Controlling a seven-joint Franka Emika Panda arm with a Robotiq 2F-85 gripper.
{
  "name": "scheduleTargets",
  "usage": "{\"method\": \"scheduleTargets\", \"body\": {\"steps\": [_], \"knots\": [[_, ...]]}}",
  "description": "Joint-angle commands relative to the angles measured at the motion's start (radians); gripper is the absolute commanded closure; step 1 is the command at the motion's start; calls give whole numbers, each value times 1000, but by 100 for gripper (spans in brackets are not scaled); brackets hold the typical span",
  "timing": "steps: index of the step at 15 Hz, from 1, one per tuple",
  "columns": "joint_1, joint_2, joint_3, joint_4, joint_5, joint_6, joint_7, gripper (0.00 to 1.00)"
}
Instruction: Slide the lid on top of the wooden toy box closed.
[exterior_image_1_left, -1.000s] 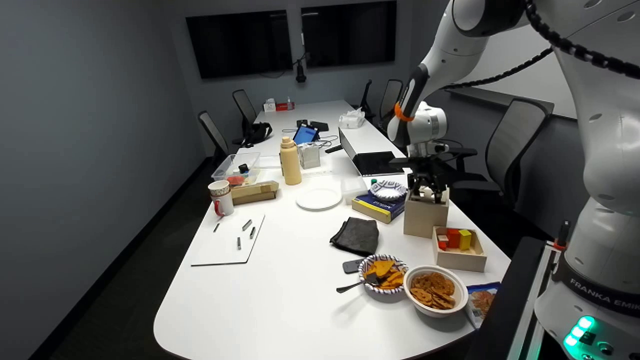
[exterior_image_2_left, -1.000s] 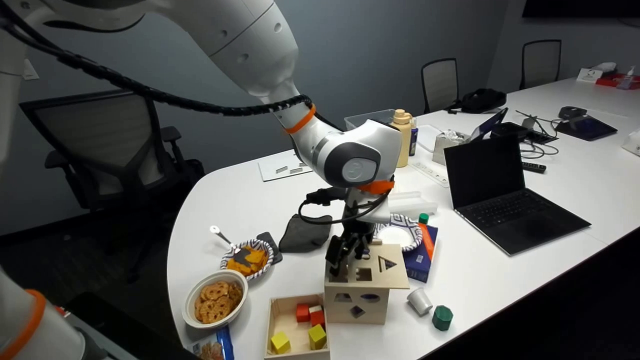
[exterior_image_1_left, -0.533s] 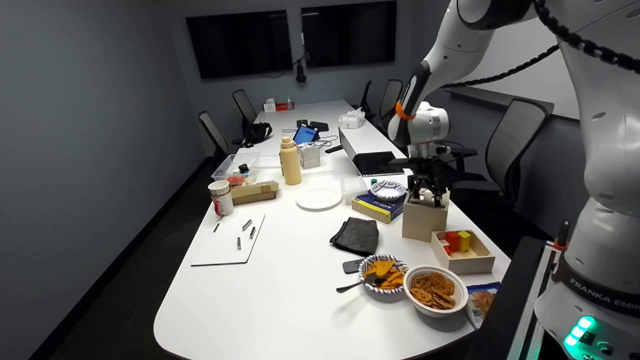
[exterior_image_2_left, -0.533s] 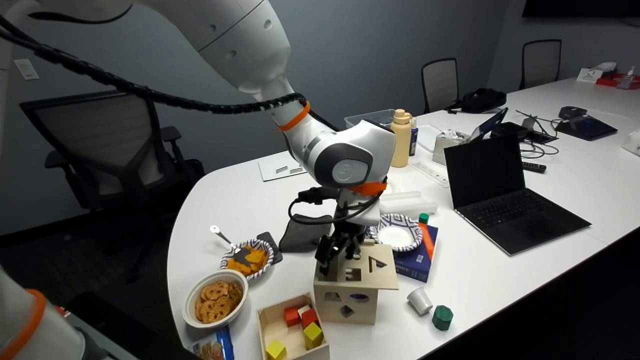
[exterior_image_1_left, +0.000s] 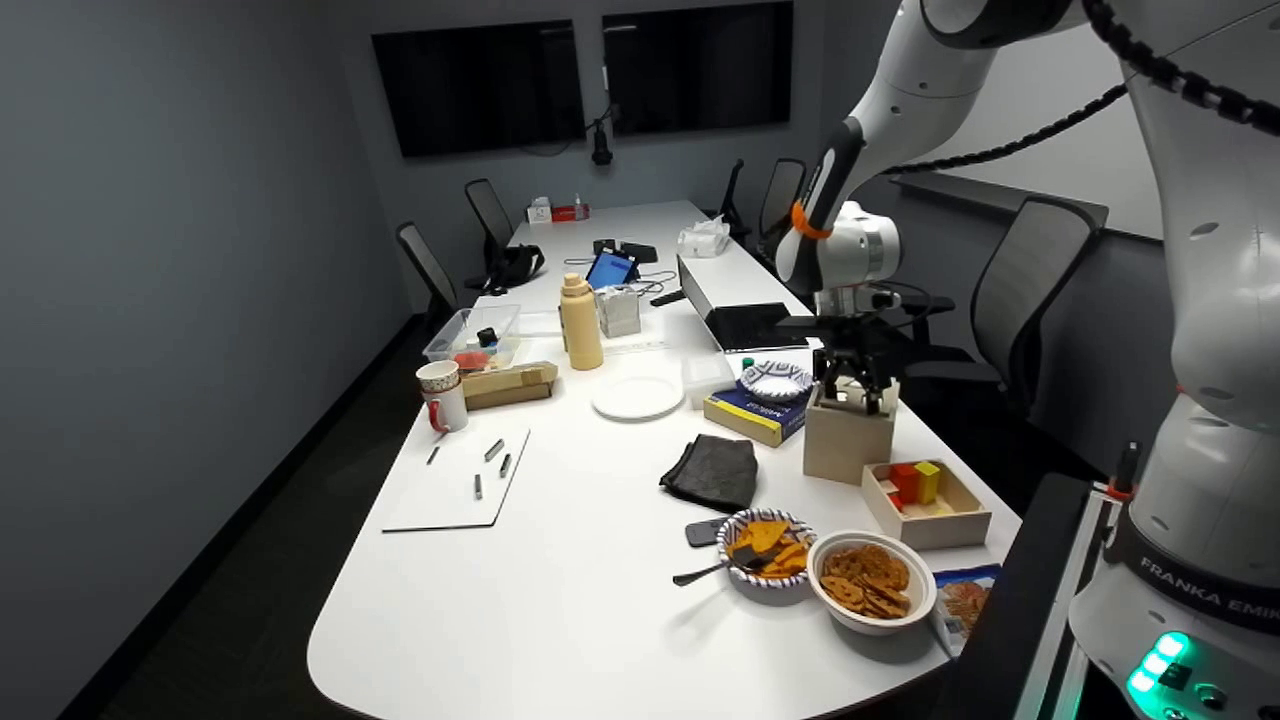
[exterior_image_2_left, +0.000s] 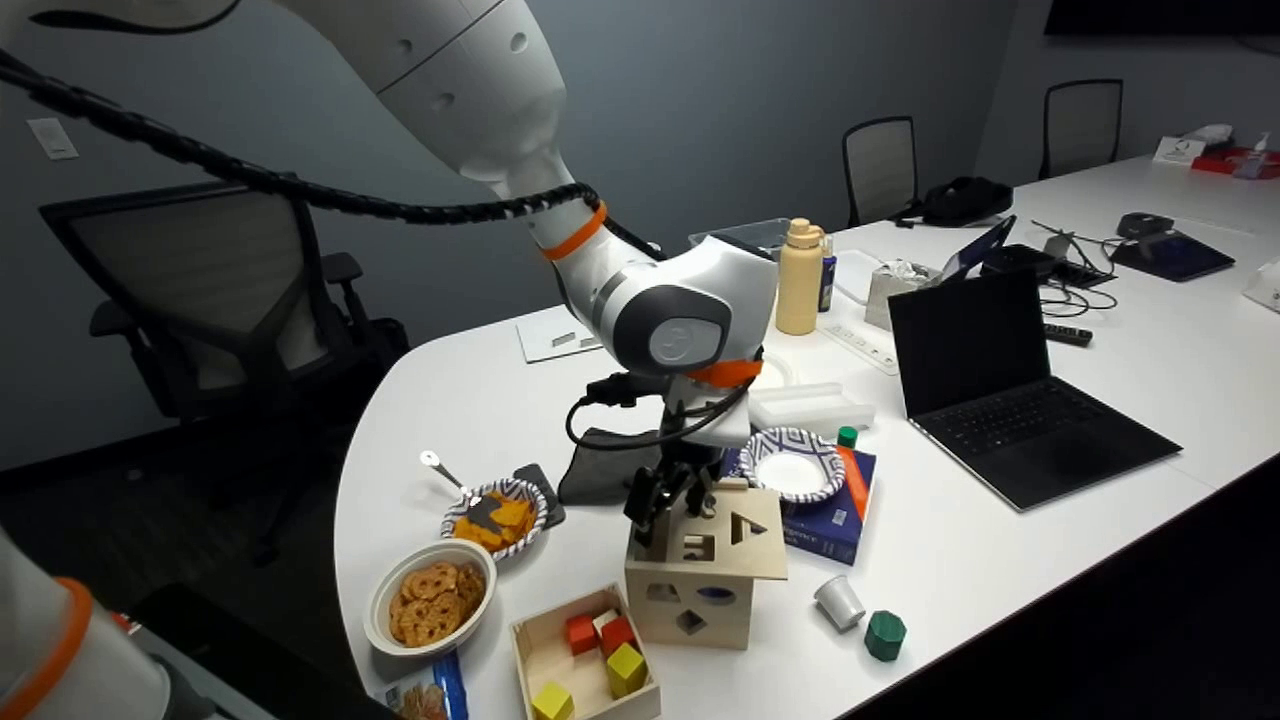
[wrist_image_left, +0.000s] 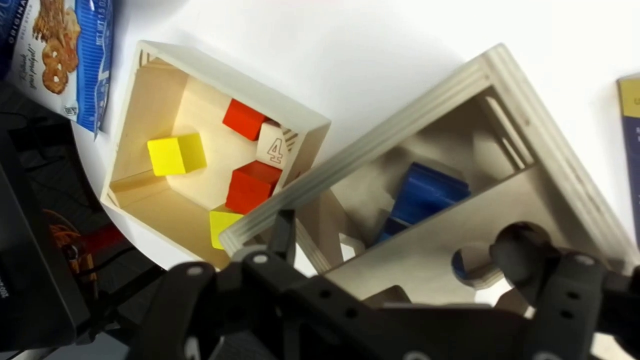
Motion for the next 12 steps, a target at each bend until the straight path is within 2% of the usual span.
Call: {"method": "scheduleTargets", "body": {"steps": [1, 12], "knots": [[16, -47, -2, -47, -8, 16, 6, 0], [18, -87, 0, -74, -7, -2, 4, 0]]}}
